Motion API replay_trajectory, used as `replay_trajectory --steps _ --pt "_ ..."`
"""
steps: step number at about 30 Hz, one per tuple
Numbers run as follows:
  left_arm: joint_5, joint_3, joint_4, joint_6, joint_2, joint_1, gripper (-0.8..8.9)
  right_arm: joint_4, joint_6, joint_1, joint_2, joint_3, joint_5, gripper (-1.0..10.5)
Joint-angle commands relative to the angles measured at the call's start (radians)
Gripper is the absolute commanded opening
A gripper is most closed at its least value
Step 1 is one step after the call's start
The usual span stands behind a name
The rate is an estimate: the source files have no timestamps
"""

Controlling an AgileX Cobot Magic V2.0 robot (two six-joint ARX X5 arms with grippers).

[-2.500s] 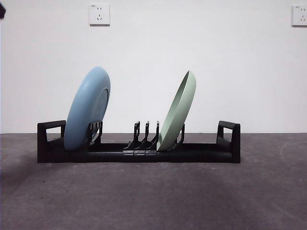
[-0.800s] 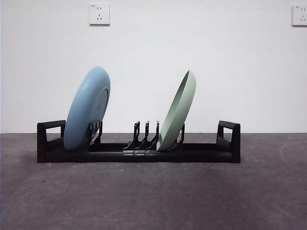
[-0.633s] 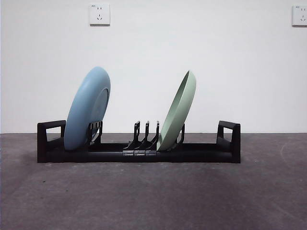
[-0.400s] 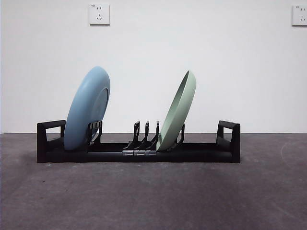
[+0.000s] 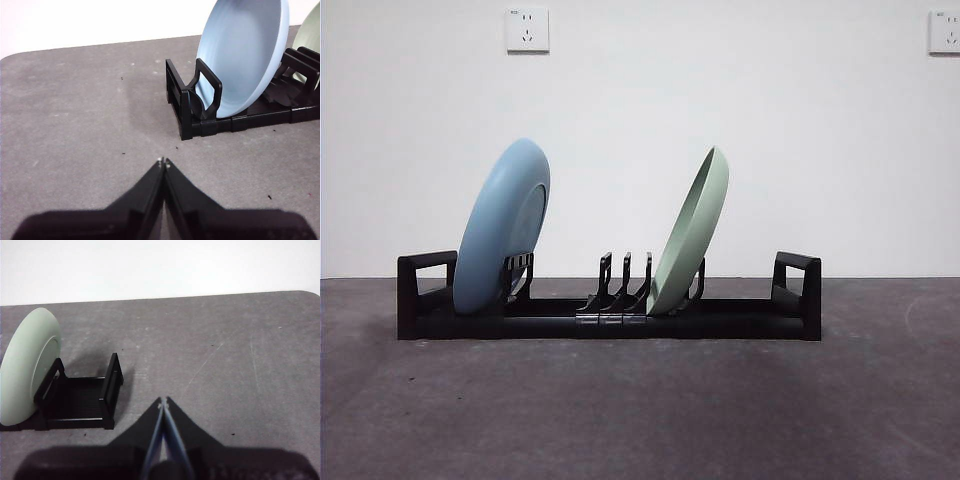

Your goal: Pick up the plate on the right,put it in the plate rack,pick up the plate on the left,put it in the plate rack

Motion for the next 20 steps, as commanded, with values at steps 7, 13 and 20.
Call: replay_trajectory --steps 7,13,20 --pt "-0.001 -0.016 0.006 0.008 -0.003 0.003 -0.03 0.005 0.009 0.002 -0.001 -0.008 0.003 0.1" --pt "-0.001 -0.016 0.005 0.008 -0.003 0.003 -0.03 0.005 -0.002 0.002 -0.001 -0.008 0.004 0.1" --pt "-0.001 -0.016 0.005 0.008 -0.003 0.003 -0.03 0.001 -0.061 -0.001 -0.050 -0.012 0.002 0.1"
